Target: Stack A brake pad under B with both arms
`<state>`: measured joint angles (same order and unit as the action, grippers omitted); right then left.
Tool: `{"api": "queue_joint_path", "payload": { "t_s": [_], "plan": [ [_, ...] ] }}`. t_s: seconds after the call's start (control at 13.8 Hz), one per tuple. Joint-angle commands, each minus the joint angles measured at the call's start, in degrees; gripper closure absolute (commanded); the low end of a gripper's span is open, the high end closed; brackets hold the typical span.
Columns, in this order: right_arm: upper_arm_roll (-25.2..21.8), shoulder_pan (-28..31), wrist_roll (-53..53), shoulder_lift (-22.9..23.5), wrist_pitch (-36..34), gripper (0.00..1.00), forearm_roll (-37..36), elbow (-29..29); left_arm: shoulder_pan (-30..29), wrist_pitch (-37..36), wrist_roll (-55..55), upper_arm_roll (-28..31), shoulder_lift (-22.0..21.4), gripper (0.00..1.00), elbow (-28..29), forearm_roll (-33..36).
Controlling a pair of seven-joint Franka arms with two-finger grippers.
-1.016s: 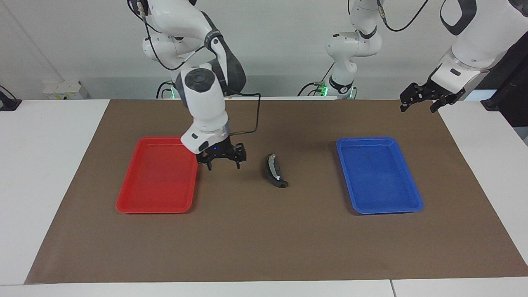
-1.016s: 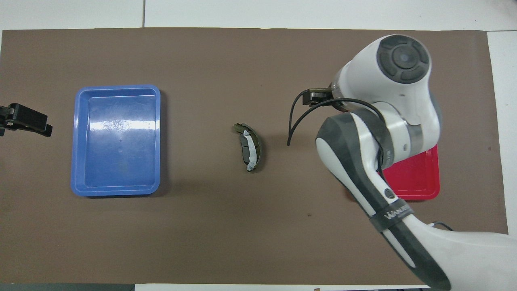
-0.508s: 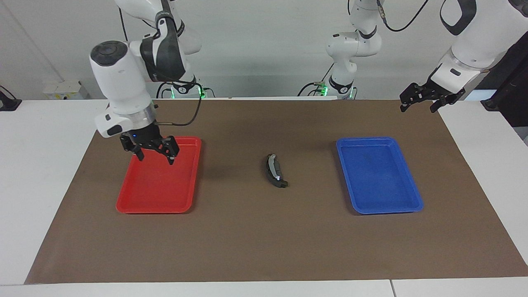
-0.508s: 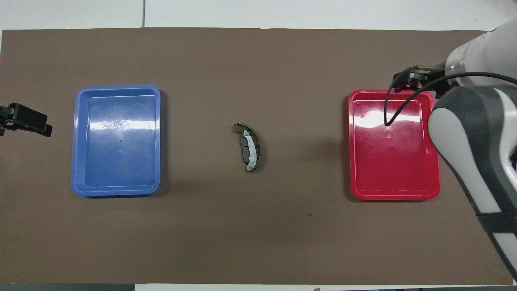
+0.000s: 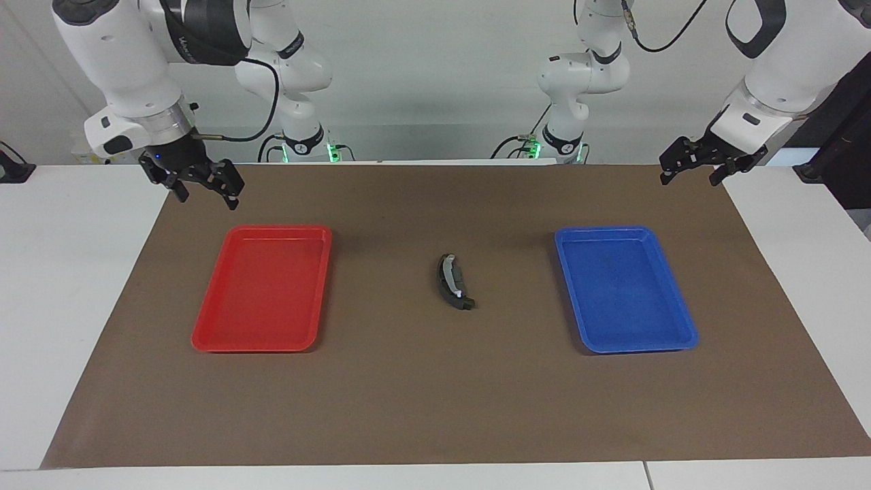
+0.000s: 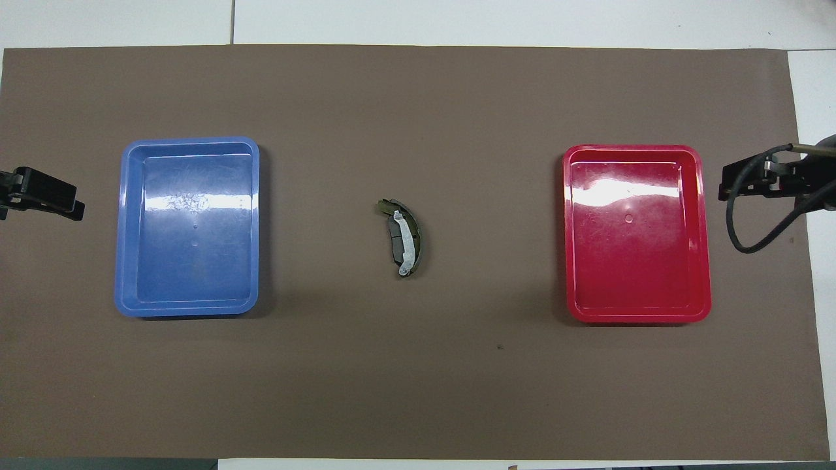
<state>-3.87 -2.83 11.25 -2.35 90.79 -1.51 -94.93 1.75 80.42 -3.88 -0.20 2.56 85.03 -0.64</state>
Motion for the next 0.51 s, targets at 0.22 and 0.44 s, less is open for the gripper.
{"api": "queue_joint_path", "payload": {
  "t_s": [0.22, 0.44],
  "plan": [
    [-0.26, 1.77, -8.16, -0.12, -5.00, 0.01, 0.55, 3.78, -0.52, -0.70, -0.52, -0.06, -0.45, 0.00, 0.23, -0.15],
    [-0.18, 1.26, -8.35, -0.02, -4.75, 0.01, 0.55, 3.79, -0.52, -0.70, -0.52, -0.15, -0.45, 0.00, 0.23, -0.15]
  ]
}}
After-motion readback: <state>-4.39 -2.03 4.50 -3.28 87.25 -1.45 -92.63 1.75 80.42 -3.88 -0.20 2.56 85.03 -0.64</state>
